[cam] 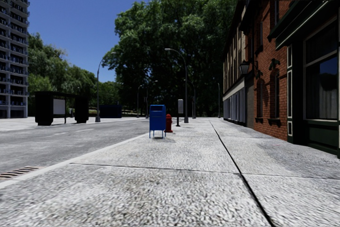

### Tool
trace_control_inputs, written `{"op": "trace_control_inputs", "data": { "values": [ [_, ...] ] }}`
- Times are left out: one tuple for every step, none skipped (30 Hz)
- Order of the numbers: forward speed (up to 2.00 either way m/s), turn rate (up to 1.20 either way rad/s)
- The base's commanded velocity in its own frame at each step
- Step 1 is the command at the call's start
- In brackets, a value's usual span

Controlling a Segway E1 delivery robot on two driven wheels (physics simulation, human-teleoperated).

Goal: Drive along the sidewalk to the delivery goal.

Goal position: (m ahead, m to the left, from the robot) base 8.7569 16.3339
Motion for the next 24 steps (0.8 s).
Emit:
{"op": "trace_control_inputs", "data": {
  "values": [
    [2.00,-0.54],
    [2.00,-0.54],
    [2.00,-0.54],
    [2.00,-0.54],
    [2.00,-0.54],
    [2.00,-0.54],
    [2.00,-0.54],
    [2.00,-0.44],
    [2.00,0.00],
    [2.00,0.00],
    [2.00,0.00],
    [2.00,0.00],
    [2.00,0.00],
    [2.00,0.00],
    [2.00,0.00],
    [2.00,0.00],
    [2.00,0.00],
    [2.00,0.00],
    [2.00,0.00],
    [2.00,0.00],
    [2.00,0.00],
    [2.00,0.00],
    [2.00,0.00],
    [2.00,0.00]
  ]
}}
